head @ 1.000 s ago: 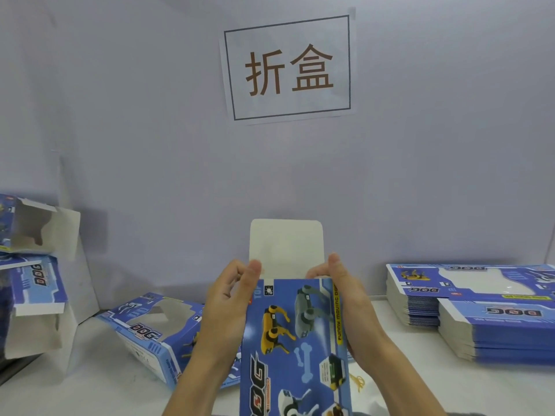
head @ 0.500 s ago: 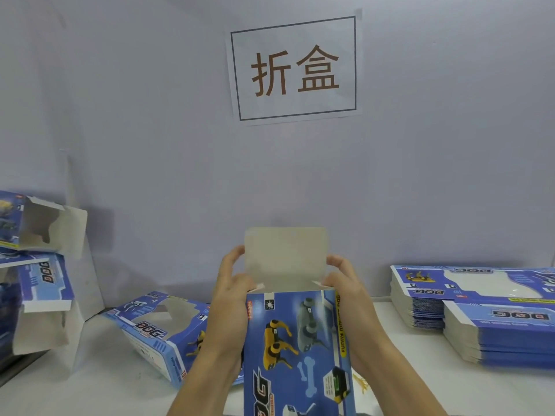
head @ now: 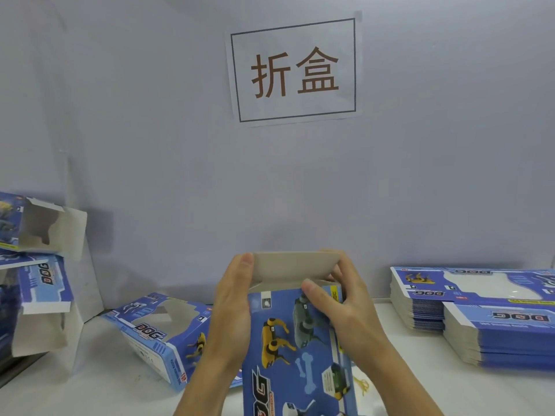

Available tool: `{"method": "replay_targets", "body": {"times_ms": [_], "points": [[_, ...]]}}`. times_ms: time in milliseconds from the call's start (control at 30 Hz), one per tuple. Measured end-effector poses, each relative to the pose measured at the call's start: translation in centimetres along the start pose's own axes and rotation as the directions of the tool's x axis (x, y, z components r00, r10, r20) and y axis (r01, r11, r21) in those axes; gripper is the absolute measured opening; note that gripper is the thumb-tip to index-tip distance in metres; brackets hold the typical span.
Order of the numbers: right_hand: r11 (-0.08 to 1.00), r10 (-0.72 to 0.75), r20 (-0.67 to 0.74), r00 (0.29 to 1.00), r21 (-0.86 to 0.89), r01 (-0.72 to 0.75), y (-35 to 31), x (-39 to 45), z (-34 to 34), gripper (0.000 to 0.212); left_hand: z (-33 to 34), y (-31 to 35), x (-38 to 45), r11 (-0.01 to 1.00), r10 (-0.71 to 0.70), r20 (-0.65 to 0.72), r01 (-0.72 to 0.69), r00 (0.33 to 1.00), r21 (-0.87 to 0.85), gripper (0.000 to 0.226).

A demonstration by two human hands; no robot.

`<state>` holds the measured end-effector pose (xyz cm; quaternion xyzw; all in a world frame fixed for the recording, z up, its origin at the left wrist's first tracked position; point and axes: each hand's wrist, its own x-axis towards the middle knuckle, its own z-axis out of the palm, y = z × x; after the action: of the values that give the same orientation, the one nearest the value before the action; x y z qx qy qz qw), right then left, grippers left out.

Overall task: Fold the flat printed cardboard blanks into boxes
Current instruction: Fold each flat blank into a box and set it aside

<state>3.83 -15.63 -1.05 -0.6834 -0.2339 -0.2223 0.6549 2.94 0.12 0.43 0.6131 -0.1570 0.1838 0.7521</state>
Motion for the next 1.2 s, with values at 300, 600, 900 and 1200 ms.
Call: {"method": "replay_targets", "body": {"times_ms": [300,600,900,1200], "points": [[0.904,0.360,0.186,0.914,0.171,-0.391,-2.5,1.2,-3.3,0.025,-2.7,2.6,1.3,0.998,-0.058,0.187,0.051,0.981,0.044,0.035],[0.713,0.626,0.339,0.702,0.114,-0.691,-0.7,1.5,-1.0,0.039,-5.3,-0.4,2.7,0.917,-0.238,0.160,0.167,0.958,0.362,0.022],[0.849,0.518,0.084,0.851,0.065,-0.524,0.5,0.6,-1.2,0.013,-3.9,-2.9,3.0,0.911,-0.254,0.139,0.188,0.957,0.366,0.013],[0.890,0.454,0.048,0.890,0.023,-0.455,0.7,0.6,-1.0,0.026,-4.1,-2.2,2.0,0.924,-0.166,0.255,0.060,0.953,0.377,0.010]]}}
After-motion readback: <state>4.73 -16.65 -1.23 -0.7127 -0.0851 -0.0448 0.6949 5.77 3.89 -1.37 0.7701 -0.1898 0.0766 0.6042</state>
